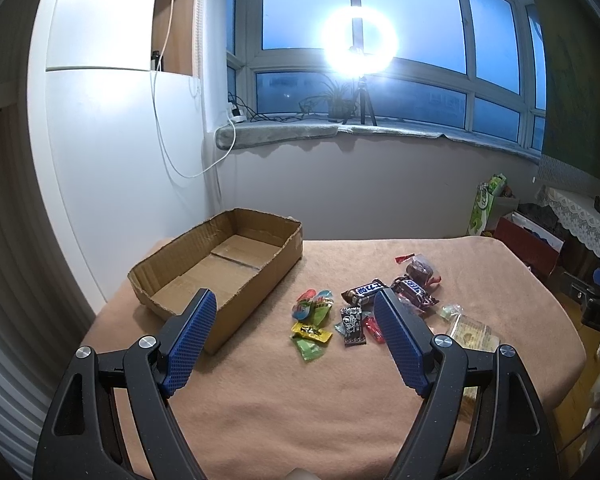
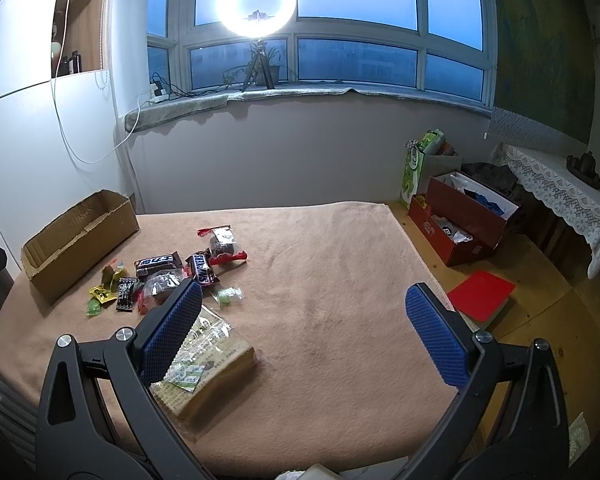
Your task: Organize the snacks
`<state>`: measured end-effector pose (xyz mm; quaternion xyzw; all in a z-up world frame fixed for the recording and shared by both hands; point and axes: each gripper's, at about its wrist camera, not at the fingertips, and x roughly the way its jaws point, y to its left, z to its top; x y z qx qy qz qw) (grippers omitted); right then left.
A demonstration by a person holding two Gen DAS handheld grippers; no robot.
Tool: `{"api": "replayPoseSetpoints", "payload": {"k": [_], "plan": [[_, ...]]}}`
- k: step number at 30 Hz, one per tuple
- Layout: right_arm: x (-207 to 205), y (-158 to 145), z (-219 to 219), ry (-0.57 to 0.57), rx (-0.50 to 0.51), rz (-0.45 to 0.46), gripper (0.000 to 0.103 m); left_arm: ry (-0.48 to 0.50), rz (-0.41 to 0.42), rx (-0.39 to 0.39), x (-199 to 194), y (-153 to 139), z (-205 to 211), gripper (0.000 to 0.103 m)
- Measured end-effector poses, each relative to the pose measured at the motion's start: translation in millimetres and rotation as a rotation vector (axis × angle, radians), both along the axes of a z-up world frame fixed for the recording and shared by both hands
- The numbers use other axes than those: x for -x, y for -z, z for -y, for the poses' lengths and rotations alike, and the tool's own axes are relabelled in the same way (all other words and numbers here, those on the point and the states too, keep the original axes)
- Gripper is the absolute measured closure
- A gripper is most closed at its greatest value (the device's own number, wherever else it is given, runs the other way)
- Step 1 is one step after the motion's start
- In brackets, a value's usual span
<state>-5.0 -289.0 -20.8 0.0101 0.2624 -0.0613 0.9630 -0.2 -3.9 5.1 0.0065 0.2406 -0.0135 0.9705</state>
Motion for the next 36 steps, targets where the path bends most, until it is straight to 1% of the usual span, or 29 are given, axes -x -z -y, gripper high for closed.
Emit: {"api": "replayPoseSetpoints", "payload": {"k": [9,12,17,20,25,27,29,30,31,34,35,36], "plan": [[1.8,4.2,-0.3,-0.002,0.002,-0.005,0.000,0.007,-0.014,0.002,1.4,5.6,2.4,0.022],[-2.1,5.0,6.9,-0.017,-0.004,-0.009,0.000,0.014,-0.020,0.006,2.1,7.7,3.6,0.022],[-6.6,7.6,14.8,-0.091,-0.023,-0.010,0.000,0.036,-0.046,0.029,4.5,15.3,5.9,0.022],[-12.0,11.0,18.3,-0.116,-0.026,-0.032,0.000,0.058,-0.074,0.051,3.5,21.9,9.3,0.022],[-23.6,21.2,19.5,-0.181,-0.036,-0.093,0.000,0.122,-0.140,0.137,1.0,34.5,13.8,0.022],[-29.6,27.7,21.9,-0.214,-0.062,-0.128,0.000,0.163,-0.178,0.197,-0.1,41.6,16.5,0.022],[-33.5,34.5,22.9,-0.240,-0.093,-0.154,0.000,0.199,-0.224,0.267,-2.7,48.5,17.5,0.028],[-37.1,38.5,24.7,-0.258,-0.118,-0.174,0.000,0.219,-0.252,0.300,-4.5,53.2,19.6,0.035],[-40.0,42.3,24.6,-0.272,-0.137,-0.187,0.000,0.232,-0.273,0.320,-6.4,56.7,20.7,0.038],[-48.8,54.6,28.2,-0.321,-0.213,-0.239,0.000,0.259,-0.325,0.376,-9.9,66.7,25.0,0.041],[-52.0,58.1,29.2,-0.334,-0.234,-0.253,0.000,0.274,-0.343,0.403,-11.2,69.6,26.3,0.042],[-55.4,61.9,29.9,-0.347,-0.255,-0.266,0.000,0.286,-0.357,0.422,-11.4,72.0,28.6,0.047]]}}
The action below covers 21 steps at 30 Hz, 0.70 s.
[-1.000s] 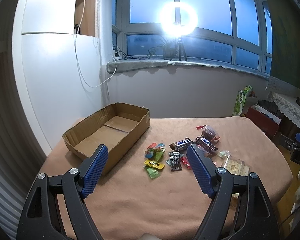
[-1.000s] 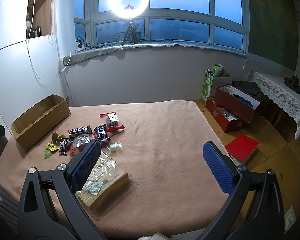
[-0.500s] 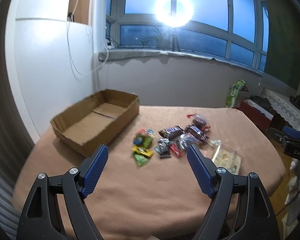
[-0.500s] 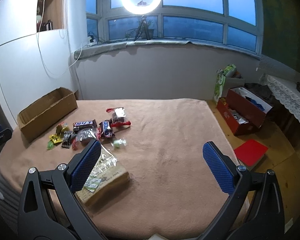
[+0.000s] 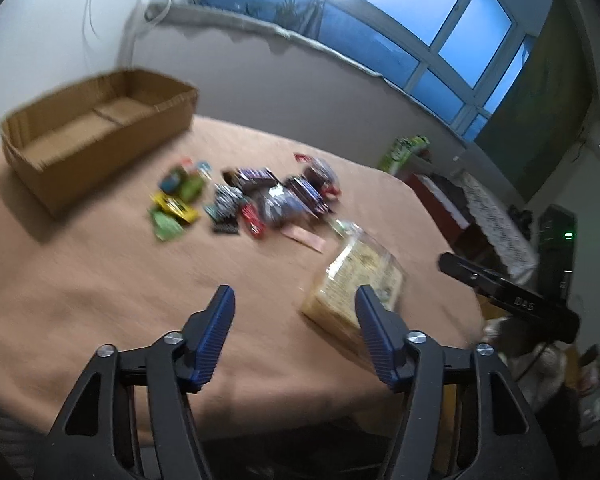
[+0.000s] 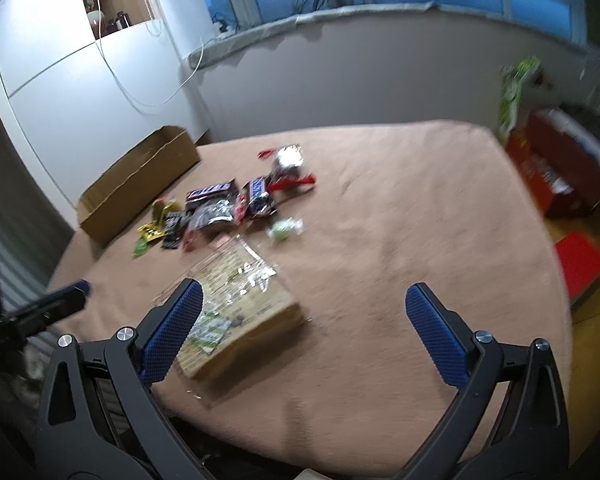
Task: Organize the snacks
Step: 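Move the left tool to the clear bread package and close on it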
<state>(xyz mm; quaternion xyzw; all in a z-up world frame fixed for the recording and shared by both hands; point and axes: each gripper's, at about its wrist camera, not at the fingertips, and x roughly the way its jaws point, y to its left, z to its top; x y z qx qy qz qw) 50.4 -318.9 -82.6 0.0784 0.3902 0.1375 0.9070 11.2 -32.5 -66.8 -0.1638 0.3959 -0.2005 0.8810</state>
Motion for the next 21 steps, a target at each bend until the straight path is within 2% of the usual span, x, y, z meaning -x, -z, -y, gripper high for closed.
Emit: {"api": "replayPoseSetpoints", "payload": {"k": [5,9,12,18,21], "plan": [[-12.2,11.9,-0.9,-0.045,-0.067,-0.057,0.004,0.054,-0.061,0.050,-4.4,10.5,11.4,0.049],[-21.1,19.6,-7.8,-0.075,-0.062,-0.087,0.005,0.086,-0.093,0.044,-7.9,15.9,22.8,0.049],[-27.8,25.0,-12.9,-0.105,-0.076,-0.114,0.010,0.100,-0.110,0.033,-11.0,19.5,30.5,0.049],[-36.7,31.5,-19.8,-0.136,-0.064,-0.140,0.011,0.112,-0.139,0.013,-18.1,29.4,40.6,0.049],[-40.3,36.0,-23.8,-0.155,-0.065,-0.160,0.017,0.119,-0.148,0.007,-19.7,33.2,44.5,0.049]]}}
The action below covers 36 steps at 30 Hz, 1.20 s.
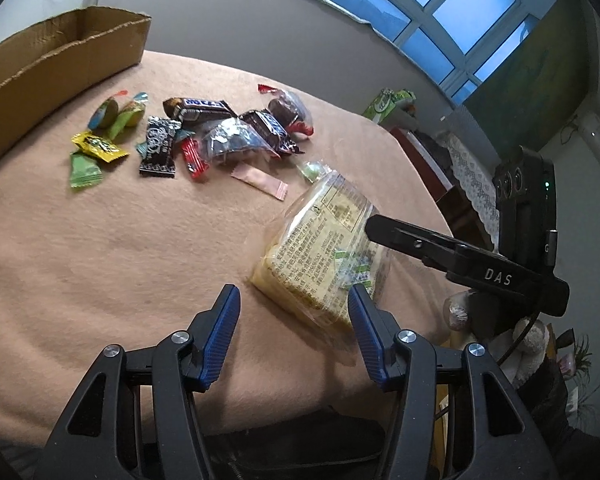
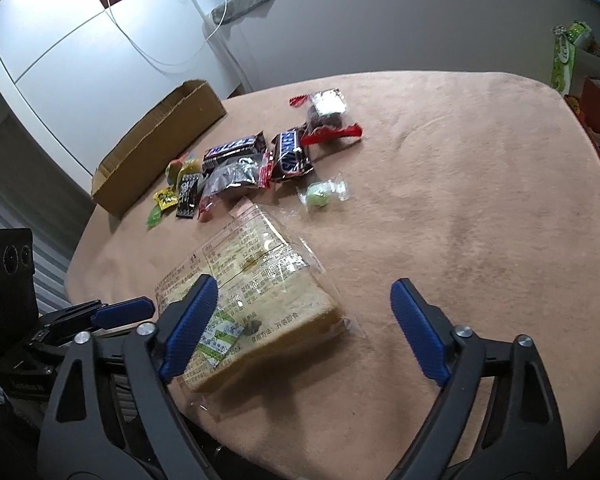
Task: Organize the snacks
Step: 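Move the left tool to the clear bread package and close on it, then lift the bread package with the left tool, lower into the cardboard box, open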
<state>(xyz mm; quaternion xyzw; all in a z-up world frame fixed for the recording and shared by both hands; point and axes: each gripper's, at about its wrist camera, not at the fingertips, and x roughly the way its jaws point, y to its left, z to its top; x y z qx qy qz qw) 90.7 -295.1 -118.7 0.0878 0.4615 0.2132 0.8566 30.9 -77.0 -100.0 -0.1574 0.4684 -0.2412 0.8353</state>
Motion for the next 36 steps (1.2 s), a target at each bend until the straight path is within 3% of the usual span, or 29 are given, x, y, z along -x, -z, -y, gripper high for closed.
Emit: {"api": "replayPoseSetpoints", "payload": {"k": [8,10,20,25,36], "plan": [[-3.8,7.1,-8.8,-0.051,-0.034,-0.049,0.024,0.026,-0.011,-0.018,-6.1,5.3,13.8,0.049],[-2.8,6.7,-11.8,-0.057,-0.026,-0.052,0.024,0.037,-0.013,-0.021,-6.4,5.8,16.9,0.054],[2.4,2.8,-18.1,-0.057,-0.019,-0.069,0.035,0.013,0.019,-0.039,-5.7,1.7,13.0,0.055],[5.7,-1.9,-28.3,-0.069,-0.023,-0.063,0.040,-0.020,0.041,-0.049,-5.3,-2.1,1.8,0.055],[3.3,-22.2,-65.3,-0.119,-0.030,-0.028,0.040,-0.092,0.125,-0.068,-1.8,-23.4,-28.3,0.055]]}}
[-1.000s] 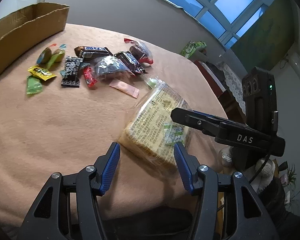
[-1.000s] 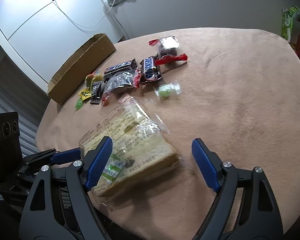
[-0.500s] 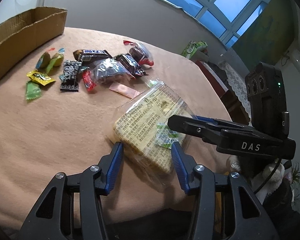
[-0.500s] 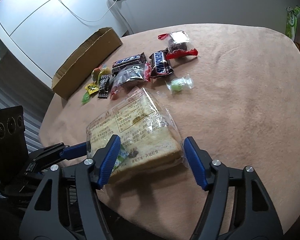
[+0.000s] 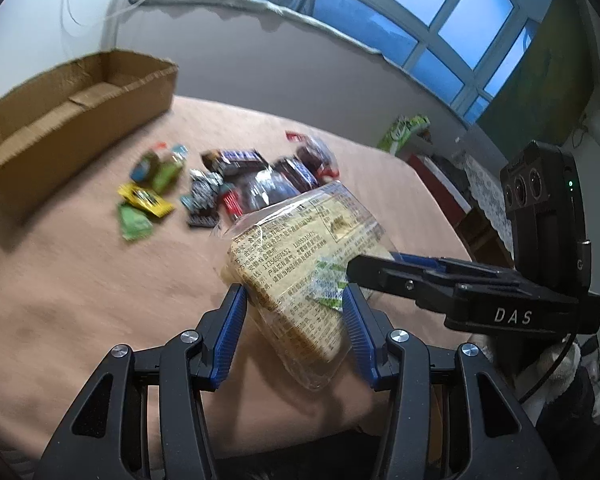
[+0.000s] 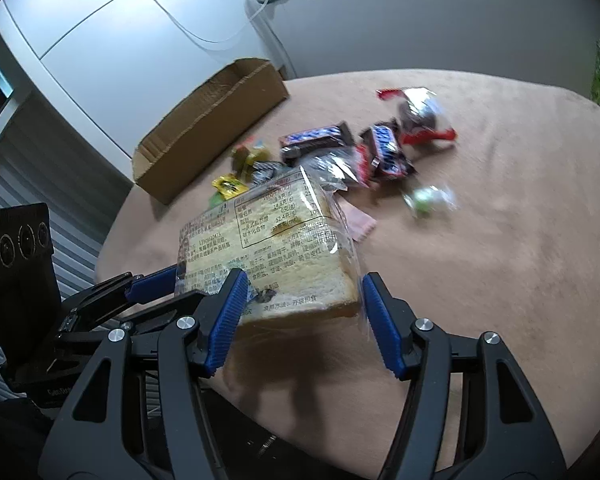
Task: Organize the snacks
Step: 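Lift the bread package with the left tool, lower into the cardboard box, open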
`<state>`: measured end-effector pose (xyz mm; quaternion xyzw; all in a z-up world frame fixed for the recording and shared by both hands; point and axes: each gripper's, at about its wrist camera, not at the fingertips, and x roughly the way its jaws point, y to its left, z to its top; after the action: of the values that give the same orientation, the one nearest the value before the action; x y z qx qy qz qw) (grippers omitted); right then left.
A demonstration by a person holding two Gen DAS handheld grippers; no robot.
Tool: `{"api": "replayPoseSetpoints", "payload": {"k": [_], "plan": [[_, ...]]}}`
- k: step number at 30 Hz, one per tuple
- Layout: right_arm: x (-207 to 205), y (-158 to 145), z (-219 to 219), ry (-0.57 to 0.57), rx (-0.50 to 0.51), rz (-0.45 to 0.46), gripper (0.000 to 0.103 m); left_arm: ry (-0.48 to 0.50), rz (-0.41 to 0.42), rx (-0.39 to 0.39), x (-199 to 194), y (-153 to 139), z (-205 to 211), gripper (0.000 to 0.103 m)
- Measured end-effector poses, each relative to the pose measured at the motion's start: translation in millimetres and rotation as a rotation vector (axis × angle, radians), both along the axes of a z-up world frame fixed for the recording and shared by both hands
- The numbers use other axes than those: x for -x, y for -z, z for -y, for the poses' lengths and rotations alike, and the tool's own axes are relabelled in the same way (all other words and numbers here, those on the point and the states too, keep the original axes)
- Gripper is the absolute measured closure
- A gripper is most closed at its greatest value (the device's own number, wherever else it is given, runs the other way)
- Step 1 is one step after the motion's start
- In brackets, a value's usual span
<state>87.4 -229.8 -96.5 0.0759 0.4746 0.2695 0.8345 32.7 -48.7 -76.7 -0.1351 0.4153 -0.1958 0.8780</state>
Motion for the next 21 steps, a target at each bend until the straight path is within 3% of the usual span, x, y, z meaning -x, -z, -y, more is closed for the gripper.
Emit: {"api": "replayPoseSetpoints", "payload": {"k": [21], "plan": [[-41.9,-45.2,-102.0,-0.135,-0.012,0.097,0.040,-0.158,0.138,-0.027,-20.3,-40.3,-89.4,0.055]]}}
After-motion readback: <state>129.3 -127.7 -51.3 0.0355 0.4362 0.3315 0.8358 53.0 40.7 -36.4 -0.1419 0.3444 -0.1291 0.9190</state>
